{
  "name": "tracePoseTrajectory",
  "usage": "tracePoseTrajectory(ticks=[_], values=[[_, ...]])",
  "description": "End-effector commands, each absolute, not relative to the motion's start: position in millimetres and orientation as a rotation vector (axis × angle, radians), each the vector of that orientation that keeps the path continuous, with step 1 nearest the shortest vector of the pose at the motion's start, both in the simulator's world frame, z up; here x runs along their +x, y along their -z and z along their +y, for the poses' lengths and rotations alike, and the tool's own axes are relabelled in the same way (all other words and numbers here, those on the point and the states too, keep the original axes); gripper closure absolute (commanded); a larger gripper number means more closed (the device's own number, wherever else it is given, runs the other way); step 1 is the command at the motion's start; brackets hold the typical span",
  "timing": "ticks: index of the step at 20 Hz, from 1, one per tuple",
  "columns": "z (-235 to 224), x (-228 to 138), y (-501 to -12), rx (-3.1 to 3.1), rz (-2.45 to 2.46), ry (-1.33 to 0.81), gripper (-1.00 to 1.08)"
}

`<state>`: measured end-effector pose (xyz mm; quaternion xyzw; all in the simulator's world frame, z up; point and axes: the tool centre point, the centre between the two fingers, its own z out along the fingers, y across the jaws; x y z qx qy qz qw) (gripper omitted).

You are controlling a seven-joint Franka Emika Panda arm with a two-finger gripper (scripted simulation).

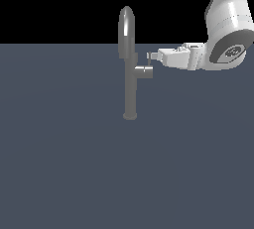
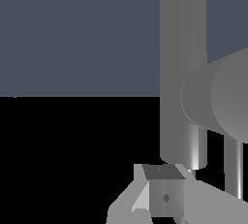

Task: Turn on the faucet by rotating a designated handle.

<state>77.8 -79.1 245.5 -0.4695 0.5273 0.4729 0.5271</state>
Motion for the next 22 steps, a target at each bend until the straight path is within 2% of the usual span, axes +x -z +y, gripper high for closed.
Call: tracePoseTrajectory(ticks=[1,8,22], values=[[-79,78,-246,-1.121,1.26,-1.13,1.08],[-78,78,-248,-1.13,1.257,-1.128,1.08],[-76,50,-257,-1.129,1.259,-1.126,1.08]])
